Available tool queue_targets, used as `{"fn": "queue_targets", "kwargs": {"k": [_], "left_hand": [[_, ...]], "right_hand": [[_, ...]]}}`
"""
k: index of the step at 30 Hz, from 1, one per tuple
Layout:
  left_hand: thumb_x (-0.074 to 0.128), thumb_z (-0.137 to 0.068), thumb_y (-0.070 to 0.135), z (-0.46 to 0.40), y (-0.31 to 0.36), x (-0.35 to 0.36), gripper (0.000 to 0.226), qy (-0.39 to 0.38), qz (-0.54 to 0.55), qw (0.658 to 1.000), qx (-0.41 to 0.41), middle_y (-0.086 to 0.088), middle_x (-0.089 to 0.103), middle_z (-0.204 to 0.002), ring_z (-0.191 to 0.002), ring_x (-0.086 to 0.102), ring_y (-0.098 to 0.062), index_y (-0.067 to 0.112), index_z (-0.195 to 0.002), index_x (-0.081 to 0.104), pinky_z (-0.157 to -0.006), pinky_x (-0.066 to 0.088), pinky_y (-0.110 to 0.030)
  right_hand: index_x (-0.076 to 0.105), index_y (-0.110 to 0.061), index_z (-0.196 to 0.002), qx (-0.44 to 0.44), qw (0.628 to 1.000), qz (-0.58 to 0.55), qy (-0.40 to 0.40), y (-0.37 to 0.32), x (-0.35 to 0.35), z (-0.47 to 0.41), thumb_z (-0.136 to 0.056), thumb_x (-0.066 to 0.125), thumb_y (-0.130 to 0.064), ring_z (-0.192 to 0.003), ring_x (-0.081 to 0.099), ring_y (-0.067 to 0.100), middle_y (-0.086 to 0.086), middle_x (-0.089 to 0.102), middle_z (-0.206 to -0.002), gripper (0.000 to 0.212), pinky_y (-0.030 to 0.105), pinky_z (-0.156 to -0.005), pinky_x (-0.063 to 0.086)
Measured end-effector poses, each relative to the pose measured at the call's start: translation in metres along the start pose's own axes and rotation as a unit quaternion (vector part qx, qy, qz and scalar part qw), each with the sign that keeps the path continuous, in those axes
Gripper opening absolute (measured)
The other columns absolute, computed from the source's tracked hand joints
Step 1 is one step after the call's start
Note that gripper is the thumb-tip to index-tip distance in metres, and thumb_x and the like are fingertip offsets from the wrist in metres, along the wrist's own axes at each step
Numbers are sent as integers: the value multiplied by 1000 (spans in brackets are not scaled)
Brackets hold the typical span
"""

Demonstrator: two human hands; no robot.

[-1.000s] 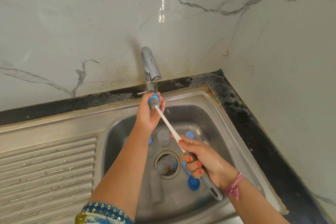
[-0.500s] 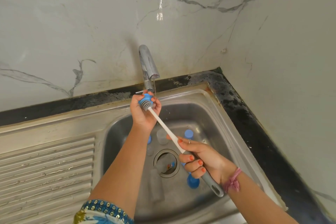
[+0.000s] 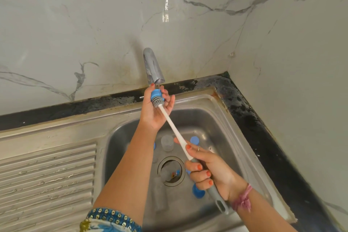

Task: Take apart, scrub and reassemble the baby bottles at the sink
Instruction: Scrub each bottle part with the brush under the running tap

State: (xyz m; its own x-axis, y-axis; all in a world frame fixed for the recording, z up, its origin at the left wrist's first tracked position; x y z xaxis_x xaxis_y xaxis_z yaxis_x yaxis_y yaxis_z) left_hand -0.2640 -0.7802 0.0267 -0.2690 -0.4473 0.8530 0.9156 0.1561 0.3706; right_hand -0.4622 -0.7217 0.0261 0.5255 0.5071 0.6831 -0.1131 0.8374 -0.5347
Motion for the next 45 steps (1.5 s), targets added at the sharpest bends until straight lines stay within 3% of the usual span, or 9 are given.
{"fn": "queue_targets", "kwargs": {"k": [4, 8, 14, 19, 23, 27, 33, 39, 45], "left_hand": [[65, -85, 51, -4, 7, -12, 48, 120, -211, 970, 11, -6, 63, -81, -70, 63, -13, 9, -108, 57, -66, 57, -28], [64, -88, 46, -5, 16, -9, 38, 165, -346, 922, 44, -9, 65, -89, -77, 68, -16, 13, -106, 57, -66, 58, -29], [70, -80, 38, -2, -1, -8, 38, 27, -83, 996, -13, 1, 61, -76, -59, 60, -8, 13, -105, 59, -75, 57, -31], [65, -83, 37, 0, -4, -14, 35, 51, -111, 992, -5, -7, 61, -84, -71, 60, -15, 10, -103, 57, -71, 57, -31], [74, -81, 35, 0, 4, -13, 38, 141, -236, 960, 59, -6, 62, -84, -69, 66, -14, 13, -108, 59, -73, 59, -30], [70, -80, 31, 2, 0, 1, 24, 42, -91, 995, 20, 3, 61, -74, -58, 60, -6, 14, -94, 58, -77, 56, -30], [67, -85, 26, 0, 4, -13, 21, 71, -17, 995, 70, 2, 63, -75, -63, 63, -7, 14, -99, 57, -90, 54, -34], [72, -84, 39, 3, 5, -42, 40, 291, -188, 928, 135, -4, 62, -85, -70, 62, -11, 10, -107, 59, -68, 54, -26], [70, -86, 40, -1, 33, -52, 43, 318, -192, 914, 164, -2, 60, -88, -72, 63, -9, 12, -112, 51, -74, 57, -28]], "right_hand": [[55, -41, -132, -89, 935, 289, 186, -16, -18, 2, -99, 52, -33, -42, 30, 4, -10, 38, -56, 34, 17, -35, 29], [31, -39, -146, -138, 559, 751, 323, -40, -27, 10, -102, 35, -37, -59, 54, 13, -4, 54, -69, 44, 25, -56, 47], [58, -38, -131, -16, 991, 118, 59, -15, -15, 0, -97, 54, -32, -41, 24, 4, -6, 32, -59, 35, 16, -34, 21], [55, -41, -132, -50, 955, 257, 141, -18, -21, 3, -97, 53, -36, -43, 31, 6, -3, 38, -62, 35, 21, -35, 30], [34, -42, -142, -117, 600, 729, 309, -35, -31, 8, -102, 38, -39, -59, 55, 16, -2, 53, -67, 41, 32, -57, 50], [55, -40, -133, -34, 983, 168, 63, -15, -13, 0, -98, 52, -34, -41, 29, 4, -7, 36, -58, 36, 18, -35, 26], [60, -36, -128, 19, 987, 142, 66, -12, -2, 3, -98, 51, -33, -40, 27, 2, -7, 35, -58, 32, 14, -35, 24], [6, -36, -153, -112, 489, 812, 299, -21, -6, 5, -106, 27, -29, -60, 49, 17, 1, 49, -76, 53, 31, -55, 45], [-3, -40, -151, -121, 459, 817, 326, -19, -18, 17, -101, 36, -25, -57, 50, 15, -4, 43, -74, 65, 30, -54, 44]]}}
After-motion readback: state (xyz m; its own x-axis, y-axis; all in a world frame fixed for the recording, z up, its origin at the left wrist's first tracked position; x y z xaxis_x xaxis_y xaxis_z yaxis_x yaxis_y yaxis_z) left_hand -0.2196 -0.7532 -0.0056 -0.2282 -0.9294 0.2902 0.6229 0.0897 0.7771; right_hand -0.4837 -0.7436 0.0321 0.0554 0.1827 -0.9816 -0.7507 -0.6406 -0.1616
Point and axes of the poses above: each hand's wrist, its own z-axis away from the middle knuckle, its own x-axis out of the palm, y = z × x, the point moved 5 cm from there along -z, towards the middle knuckle
